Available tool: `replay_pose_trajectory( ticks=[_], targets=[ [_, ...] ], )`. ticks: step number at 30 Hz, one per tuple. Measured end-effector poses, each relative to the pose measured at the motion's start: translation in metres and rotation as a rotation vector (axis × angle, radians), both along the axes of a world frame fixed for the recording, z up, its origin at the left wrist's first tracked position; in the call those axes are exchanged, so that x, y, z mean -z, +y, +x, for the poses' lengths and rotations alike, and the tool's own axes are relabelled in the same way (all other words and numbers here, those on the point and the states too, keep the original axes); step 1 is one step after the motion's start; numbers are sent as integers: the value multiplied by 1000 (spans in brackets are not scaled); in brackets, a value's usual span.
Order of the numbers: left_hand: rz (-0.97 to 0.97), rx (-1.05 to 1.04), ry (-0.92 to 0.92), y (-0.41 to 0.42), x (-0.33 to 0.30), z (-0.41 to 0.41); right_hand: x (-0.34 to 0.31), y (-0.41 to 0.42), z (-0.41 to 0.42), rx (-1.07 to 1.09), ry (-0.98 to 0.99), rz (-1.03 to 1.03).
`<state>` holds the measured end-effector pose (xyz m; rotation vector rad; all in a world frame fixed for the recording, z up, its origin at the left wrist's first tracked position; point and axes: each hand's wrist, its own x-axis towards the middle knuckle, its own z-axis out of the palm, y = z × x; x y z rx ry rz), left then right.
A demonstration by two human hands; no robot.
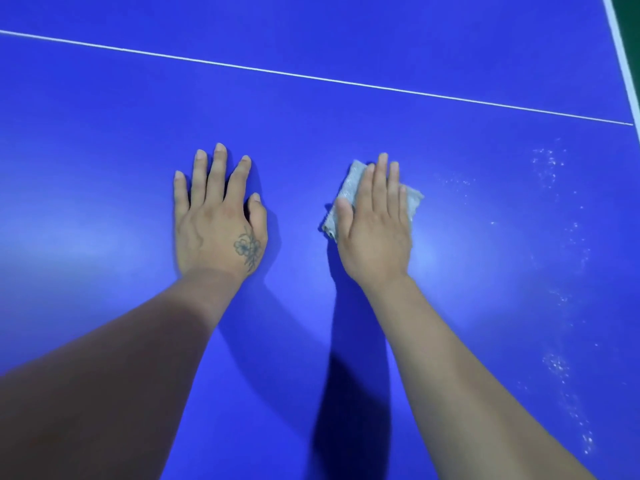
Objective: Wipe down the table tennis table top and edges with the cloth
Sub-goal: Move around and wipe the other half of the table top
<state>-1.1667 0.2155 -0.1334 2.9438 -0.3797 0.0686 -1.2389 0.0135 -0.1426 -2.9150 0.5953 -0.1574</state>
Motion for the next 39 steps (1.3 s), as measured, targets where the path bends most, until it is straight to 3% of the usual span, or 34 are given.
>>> replay_pose_trajectory(
  ticks=[5,9,17,26,32,39],
  targets=[
    [-12,0,-5,-1,0,1,-5,36,50,-170,-16,53],
    [-20,2,5,-1,-1,1,-5,62,26,-267,-29,113],
    [-8,-9,6,-1,-2,-1,-5,15,-41,-217,14,-2],
    [-6,-14,3,-4,-2,2,1,-16,57,13,-1,14],
    [-11,-16,-11,-4,0,4,-1,24,101,-71,17,29],
    [-16,-17,-9,-2,1,3,-1,34,47,-176,-32,38]
  ],
)
